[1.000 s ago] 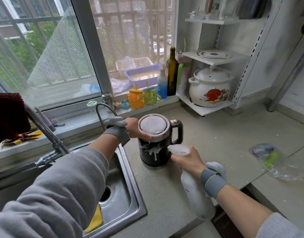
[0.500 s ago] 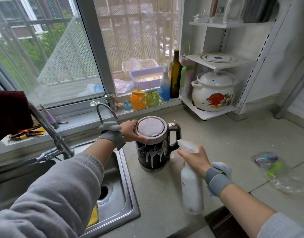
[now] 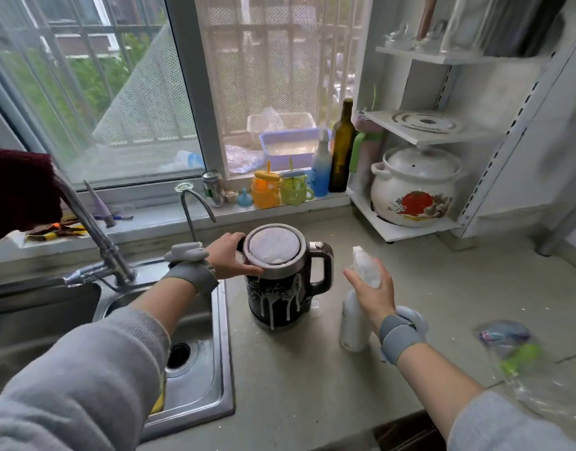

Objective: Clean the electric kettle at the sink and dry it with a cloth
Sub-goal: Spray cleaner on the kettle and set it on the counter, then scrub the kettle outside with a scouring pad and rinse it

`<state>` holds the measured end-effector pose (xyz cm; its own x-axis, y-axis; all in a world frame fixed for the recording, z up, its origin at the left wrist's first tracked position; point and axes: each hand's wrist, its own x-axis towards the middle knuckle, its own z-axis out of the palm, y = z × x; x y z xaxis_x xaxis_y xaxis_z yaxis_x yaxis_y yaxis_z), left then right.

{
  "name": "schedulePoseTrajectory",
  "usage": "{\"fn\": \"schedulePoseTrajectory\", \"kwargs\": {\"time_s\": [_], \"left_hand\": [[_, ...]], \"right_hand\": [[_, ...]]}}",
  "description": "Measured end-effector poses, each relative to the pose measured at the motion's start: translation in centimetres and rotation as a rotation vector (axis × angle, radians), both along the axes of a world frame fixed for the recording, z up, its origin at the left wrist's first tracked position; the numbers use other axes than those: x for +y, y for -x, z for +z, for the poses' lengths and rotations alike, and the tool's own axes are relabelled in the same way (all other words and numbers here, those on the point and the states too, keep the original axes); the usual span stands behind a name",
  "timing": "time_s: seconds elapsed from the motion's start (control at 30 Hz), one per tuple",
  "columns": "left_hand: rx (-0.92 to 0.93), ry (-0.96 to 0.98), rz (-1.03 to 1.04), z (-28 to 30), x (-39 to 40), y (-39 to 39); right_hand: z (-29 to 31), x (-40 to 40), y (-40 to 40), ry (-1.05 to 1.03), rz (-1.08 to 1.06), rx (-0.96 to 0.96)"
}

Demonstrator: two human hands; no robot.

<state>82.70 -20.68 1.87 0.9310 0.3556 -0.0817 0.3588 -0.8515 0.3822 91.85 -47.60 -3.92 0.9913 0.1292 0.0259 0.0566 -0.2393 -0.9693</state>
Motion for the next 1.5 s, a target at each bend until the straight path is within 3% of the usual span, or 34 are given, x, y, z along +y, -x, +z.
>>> {"fn": "schedulePoseTrajectory", "kwargs": {"time_s": [0.13, 0.33, 0.6, 0.73, 0.83, 0.93, 1.2, 1.5], "left_hand": [[-0.013, 0.045, 0.041, -0.1, -0.5, 0.6], [-0.054, 0.093, 0.128, -1.3, -1.2, 2.2], [0.080, 0.004, 0.102, -1.3, 0.4, 8.2], [0.103, -0.028, 0.089, 0.2, 3.4, 16.8], [0.114, -0.045, 0.149, 1.6, 7.1, 24.3], [0.123, -0.056, 0.200, 3.4, 10.2, 30.4], [0.107, -0.113, 0.473, 9.2, 19.7, 47.7], [0.079, -0.182, 0.773, 11.7, 30.1, 59.2]], "right_hand": [[-0.7, -0.5, -0.4, 0.031, -0.017, 0.093], [-3.6, -0.3, 3.0, 0.280, -0.153, 0.363], [-2.4, 2.3, 7.2, 0.611, 0.133, 0.554], [-1.0, 5.8, 12.5, 0.691, 0.286, 0.449], [1.0, 11.8, 17.9, 0.590, 0.385, 0.367], [4.3, 18.5, 22.3, 0.574, 0.551, 0.159], [14.4, 36.1, 35.4, 0.551, 0.994, -0.194], [17.4, 53.3, 45.4, 0.484, 1.272, -0.403]]}}
